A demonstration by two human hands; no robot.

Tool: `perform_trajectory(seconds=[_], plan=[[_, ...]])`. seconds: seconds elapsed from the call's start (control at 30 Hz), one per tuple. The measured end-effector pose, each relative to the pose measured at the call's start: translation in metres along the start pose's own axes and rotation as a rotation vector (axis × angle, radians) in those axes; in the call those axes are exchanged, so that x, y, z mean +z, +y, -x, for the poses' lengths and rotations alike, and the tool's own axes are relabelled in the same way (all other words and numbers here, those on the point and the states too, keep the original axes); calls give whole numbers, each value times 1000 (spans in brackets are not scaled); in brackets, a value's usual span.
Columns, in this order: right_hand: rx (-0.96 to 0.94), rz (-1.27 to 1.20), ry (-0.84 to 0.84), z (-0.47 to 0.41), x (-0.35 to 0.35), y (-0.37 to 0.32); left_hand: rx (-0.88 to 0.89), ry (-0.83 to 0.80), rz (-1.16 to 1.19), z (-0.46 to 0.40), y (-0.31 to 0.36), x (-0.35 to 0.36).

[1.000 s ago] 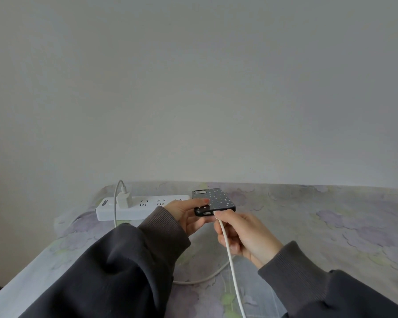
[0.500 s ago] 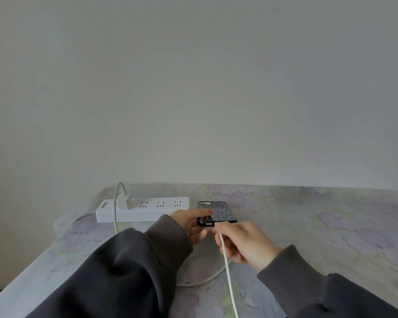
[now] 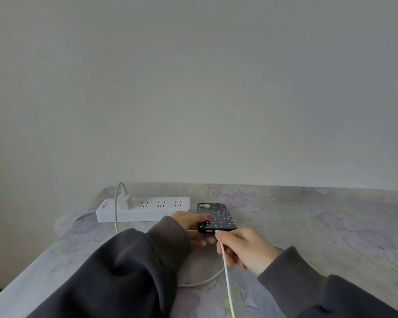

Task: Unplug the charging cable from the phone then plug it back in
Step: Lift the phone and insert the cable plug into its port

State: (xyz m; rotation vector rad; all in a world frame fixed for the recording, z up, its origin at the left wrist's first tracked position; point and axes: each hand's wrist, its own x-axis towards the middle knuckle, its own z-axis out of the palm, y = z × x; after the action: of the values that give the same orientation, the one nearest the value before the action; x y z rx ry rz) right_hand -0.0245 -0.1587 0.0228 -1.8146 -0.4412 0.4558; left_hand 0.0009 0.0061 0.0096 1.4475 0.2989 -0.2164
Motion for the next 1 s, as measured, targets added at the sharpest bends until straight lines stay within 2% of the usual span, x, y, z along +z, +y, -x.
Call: perform_trajectory(seconds=[0.13, 0.27, 0.4, 0.57, 1.0], plan=[[18, 16, -4, 1, -1, 1, 20, 18, -429, -1, 0, -10], [66, 110, -54, 3, 4, 6, -5, -74, -658, 2, 2, -21], [66, 184, -64, 5, 6, 7, 9, -231, -729, 6, 4, -35], [18, 435, 8, 8, 7, 9, 53, -152, -909, 7, 3, -32], [-109, 898, 22, 1, 5, 22, 44, -82, -1068, 14, 4, -21]])
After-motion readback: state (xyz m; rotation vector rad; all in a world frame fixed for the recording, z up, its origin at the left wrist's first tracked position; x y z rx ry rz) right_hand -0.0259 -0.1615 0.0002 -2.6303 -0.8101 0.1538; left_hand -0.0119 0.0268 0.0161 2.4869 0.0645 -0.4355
